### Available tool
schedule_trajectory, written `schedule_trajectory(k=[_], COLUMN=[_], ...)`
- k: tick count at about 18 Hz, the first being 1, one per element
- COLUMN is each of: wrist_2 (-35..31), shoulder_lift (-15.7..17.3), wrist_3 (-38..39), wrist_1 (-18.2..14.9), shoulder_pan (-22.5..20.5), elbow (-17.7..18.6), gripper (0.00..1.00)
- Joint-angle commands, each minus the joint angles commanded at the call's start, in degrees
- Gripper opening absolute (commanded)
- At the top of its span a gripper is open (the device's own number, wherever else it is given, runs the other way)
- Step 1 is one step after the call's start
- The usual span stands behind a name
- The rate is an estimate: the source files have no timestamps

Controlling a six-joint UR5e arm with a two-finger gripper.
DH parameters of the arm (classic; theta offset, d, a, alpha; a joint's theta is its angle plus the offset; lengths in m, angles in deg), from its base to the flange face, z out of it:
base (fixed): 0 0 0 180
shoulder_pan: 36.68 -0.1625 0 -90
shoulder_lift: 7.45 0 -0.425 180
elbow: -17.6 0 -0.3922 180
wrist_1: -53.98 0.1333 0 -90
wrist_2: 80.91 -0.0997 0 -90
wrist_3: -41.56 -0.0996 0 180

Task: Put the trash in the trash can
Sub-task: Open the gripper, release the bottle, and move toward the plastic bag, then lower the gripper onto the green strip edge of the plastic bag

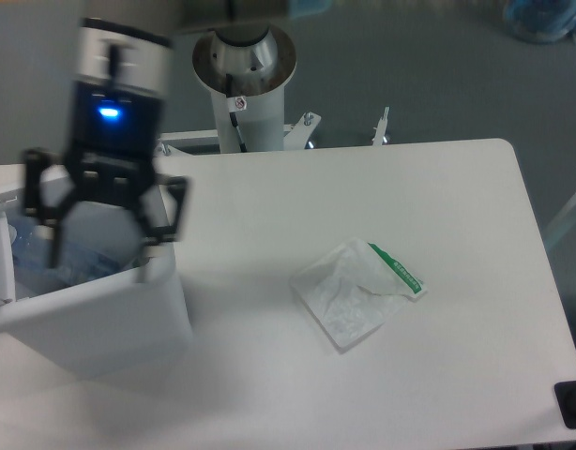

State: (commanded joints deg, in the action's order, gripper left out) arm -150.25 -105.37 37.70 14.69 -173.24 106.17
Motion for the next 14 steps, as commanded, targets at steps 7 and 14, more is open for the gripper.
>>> schedule_trajectory(k=[7, 14], wrist_2=[-6.49, -17.48], shoulder_lift=[-0.25, -3.33], wrist_3=[-19.31, -22.43], wrist_1=[-0.52, -3.86], shoulder_pan=[-9.59, -13.72], elbow=[13.01, 16.36], gripper=[1.00, 1.00])
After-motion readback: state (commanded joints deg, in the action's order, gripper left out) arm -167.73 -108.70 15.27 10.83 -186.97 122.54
